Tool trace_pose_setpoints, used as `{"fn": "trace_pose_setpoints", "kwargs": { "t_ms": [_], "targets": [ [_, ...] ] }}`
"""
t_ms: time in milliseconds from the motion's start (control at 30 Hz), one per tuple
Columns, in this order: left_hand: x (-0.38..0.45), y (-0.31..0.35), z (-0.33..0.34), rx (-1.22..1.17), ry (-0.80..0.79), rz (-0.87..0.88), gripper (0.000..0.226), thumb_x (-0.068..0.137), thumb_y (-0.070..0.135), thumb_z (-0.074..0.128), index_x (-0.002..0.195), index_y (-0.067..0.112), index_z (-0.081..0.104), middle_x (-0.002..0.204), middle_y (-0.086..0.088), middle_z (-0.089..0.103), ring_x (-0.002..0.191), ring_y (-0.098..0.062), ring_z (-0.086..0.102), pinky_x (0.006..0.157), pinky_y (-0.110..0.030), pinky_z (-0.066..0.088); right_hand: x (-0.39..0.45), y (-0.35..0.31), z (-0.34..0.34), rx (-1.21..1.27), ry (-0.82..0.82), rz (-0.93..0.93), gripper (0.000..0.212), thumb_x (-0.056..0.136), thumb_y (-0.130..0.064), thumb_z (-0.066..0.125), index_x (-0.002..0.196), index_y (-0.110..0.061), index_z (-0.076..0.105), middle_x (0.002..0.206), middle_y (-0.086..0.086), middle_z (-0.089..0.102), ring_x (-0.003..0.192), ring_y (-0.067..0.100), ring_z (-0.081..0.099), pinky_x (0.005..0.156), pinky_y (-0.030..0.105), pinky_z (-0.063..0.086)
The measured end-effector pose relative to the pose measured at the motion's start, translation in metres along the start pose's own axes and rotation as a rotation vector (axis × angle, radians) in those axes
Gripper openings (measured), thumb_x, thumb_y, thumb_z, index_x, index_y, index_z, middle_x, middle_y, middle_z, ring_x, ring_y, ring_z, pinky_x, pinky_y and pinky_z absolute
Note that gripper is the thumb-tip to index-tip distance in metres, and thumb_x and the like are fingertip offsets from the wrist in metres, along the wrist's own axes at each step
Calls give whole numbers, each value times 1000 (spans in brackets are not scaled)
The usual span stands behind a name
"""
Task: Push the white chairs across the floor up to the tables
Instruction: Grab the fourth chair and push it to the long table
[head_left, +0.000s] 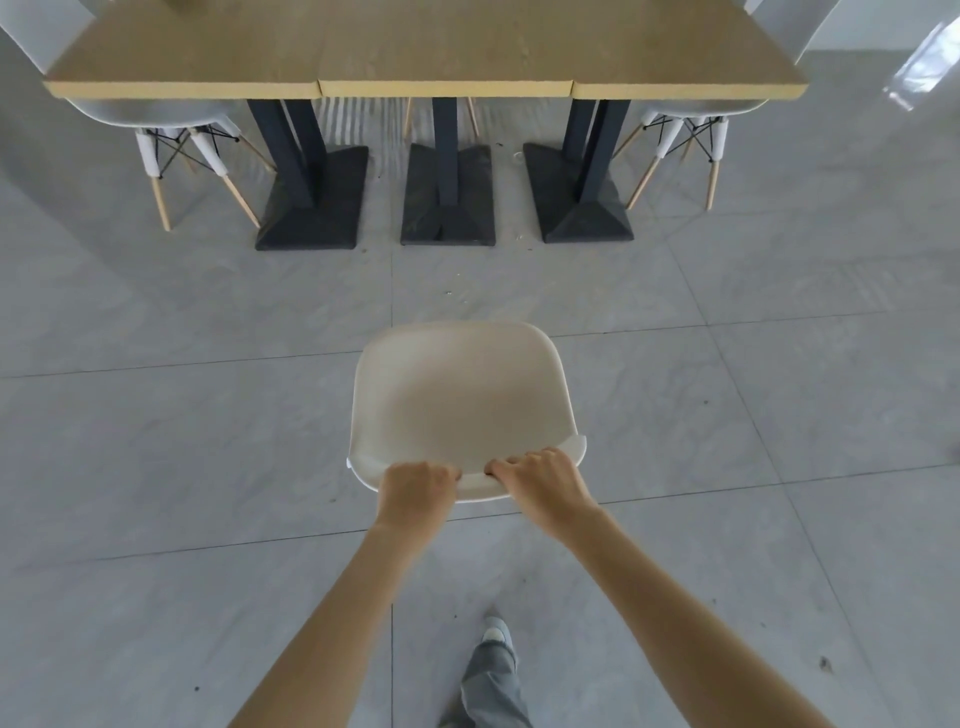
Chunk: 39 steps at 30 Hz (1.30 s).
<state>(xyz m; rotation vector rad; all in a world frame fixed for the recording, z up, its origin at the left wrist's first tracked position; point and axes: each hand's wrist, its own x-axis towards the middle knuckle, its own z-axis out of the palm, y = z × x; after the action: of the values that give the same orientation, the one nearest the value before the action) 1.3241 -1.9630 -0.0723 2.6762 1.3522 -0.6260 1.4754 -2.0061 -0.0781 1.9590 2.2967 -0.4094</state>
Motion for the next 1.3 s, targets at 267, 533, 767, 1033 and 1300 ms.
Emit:
{"fn": "trace_pose_setpoints", "kwargs": {
  "t_ms": [267,533,767,1033,1300],
  "targets": [
    [40,-7,-15,-34,48,-18,27,90,8,40,107,15,59,101,-7,72,95,-29,66,65,-29,33,36,26,-12,46,48,-18,35,78,-1,49,108,-13,62,95,10,72,88,31,67,76,34,45],
    [68,-17,-29,-42,41,-30,26,90,8,42,107,16,60,101,-7,71,96,-28,66,66,-29,34,64,42,-24,7,23,-35,38,81,-3,48,115,-16,57,104,7,69,96,29,65,80,35,45],
    [89,-28,-38,-28,48,-20,30,90,6,40,109,20,59,103,-7,71,97,-27,65,66,-30,33,88,53,-24,7,53,-35,30,82,-5,49,108,-15,61,95,8,72,88,31,68,76,35,46],
    [120,-44,-44,-19,65,-8,29,89,7,42,107,20,60,99,-5,71,93,-27,66,65,-30,34,118,64,-34,-50,53,-35,31,85,-4,47,112,-16,58,99,6,71,90,28,66,78,33,45],
    [154,-60,-58,-62,66,-12,29,89,8,41,108,16,61,101,-9,71,96,-31,65,67,-31,35,155,75,-48,-19,79,-18,25,76,-5,59,97,-18,66,80,5,74,73,29,70,68,30,47]
  ]
}}
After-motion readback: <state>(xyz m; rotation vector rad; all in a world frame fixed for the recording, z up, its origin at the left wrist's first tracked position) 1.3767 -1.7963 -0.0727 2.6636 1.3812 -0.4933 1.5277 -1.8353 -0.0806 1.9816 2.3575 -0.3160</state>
